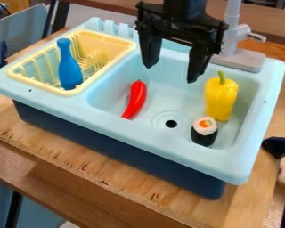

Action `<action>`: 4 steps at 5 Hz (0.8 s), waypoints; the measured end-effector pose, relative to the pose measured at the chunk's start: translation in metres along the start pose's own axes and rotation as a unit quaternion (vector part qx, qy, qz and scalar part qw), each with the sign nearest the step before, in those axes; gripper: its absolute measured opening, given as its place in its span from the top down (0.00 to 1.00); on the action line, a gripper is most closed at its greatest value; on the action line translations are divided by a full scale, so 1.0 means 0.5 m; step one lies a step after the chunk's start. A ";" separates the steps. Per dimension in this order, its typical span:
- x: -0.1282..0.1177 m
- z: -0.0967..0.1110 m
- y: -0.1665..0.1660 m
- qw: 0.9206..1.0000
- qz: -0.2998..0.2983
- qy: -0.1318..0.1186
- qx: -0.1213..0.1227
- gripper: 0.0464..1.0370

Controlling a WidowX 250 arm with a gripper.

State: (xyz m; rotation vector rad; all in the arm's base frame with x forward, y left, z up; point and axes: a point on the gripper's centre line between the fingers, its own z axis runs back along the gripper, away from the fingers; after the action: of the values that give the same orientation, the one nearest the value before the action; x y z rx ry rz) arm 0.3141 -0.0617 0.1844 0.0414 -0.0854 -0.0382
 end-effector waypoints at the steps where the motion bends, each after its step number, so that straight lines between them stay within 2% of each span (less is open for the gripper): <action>1: 0.002 -0.020 -0.003 1.000 -0.002 0.014 0.002 0.04; 2: 0.040 -0.063 -0.013 1.000 -0.014 0.008 0.014 0.04; 3: 0.089 -0.068 -0.026 0.999 -0.032 -0.014 0.012 0.04; 4: 0.107 -0.073 -0.029 0.999 -0.032 -0.011 0.012 0.04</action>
State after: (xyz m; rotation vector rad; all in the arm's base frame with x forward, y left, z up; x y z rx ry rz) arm 0.3701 -0.0767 0.1518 0.0685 -0.1059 -0.1017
